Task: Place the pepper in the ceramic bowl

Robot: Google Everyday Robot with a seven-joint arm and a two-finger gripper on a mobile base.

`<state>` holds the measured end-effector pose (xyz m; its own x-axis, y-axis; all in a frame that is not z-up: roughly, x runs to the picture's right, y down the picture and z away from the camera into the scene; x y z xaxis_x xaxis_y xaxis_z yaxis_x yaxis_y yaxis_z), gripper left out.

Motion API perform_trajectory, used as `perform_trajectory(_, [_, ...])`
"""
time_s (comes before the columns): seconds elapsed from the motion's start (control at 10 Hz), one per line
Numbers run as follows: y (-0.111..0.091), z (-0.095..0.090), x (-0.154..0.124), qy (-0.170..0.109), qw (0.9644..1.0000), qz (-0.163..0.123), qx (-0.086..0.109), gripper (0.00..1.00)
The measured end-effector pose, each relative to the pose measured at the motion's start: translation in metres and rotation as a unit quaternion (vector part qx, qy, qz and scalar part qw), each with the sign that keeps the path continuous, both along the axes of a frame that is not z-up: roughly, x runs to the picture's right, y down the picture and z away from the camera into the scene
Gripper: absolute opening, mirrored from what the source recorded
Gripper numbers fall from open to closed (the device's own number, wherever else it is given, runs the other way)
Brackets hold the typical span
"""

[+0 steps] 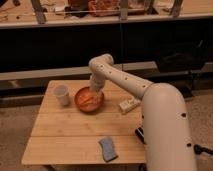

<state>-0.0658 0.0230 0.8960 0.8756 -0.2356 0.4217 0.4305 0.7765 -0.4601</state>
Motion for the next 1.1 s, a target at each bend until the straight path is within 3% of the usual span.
perform_trajectory(0.8, [0.0,0.0013,0.0014,0.0,1.0,0.001,-0.003,0.46])
perform_trajectory(1.1, [0.0002,0.0018,0.0021,0.0,1.0,0.001,-0.004,0.54])
